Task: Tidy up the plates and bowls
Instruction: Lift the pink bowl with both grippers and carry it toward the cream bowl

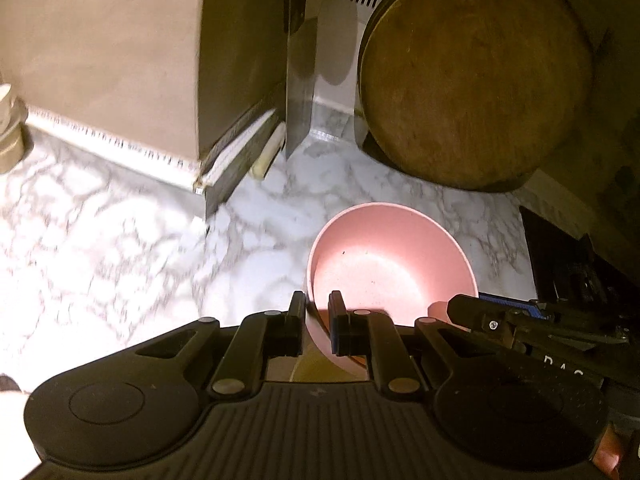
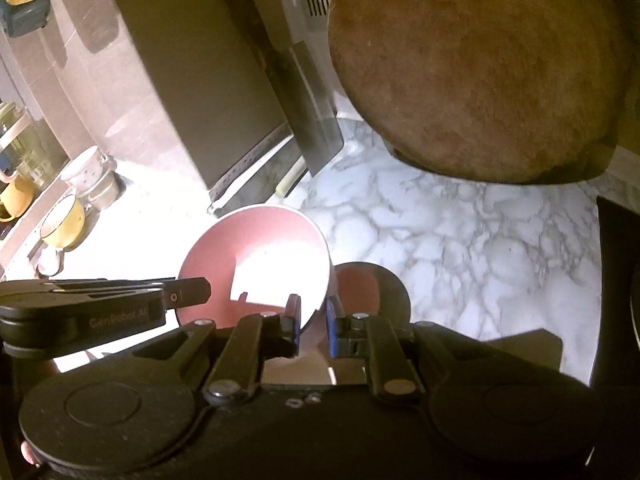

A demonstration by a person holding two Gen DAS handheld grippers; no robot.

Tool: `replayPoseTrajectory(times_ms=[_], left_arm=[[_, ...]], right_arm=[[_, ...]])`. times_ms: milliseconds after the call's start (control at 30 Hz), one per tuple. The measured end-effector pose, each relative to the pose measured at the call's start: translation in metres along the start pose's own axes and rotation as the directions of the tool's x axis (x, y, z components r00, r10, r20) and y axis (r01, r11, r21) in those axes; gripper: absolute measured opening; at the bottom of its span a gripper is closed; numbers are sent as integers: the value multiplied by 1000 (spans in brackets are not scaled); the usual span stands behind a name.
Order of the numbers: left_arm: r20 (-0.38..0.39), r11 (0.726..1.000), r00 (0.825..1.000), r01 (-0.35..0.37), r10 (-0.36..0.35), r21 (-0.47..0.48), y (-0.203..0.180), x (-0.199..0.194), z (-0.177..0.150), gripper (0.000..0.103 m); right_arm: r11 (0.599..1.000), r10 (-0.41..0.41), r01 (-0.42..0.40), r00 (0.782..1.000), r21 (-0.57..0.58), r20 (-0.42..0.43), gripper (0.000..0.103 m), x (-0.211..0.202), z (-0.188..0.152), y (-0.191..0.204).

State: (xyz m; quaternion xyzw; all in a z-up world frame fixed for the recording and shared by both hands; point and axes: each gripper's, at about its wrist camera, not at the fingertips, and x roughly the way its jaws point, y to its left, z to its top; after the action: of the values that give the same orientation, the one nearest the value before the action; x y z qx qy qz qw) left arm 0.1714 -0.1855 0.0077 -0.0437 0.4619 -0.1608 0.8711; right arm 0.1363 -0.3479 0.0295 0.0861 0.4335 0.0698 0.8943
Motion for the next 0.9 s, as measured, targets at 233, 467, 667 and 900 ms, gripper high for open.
replayPoseTrajectory(times_ms=[233,467,667,900], left_arm=[[-31,1000,1000,3,-3,-1,2,-11,-22,11],[-60,1000,998,3,-3,-2,2,-10,-36,11],[-80,1000,997,8,-7,4,1,-9,-40,11],[-98,1000,995,3,-3,2,3,-3,-43,11]], right_arm=[[1000,2,-2,1000,7,-22,12,-12,-20,5],[999,4,-2,999,41,-48,12,-12,-36,3],[999,2,1,998,54,-59,12,-13,-42,2],[998,-4,8,998,57,-69,12,-8,-44,1]])
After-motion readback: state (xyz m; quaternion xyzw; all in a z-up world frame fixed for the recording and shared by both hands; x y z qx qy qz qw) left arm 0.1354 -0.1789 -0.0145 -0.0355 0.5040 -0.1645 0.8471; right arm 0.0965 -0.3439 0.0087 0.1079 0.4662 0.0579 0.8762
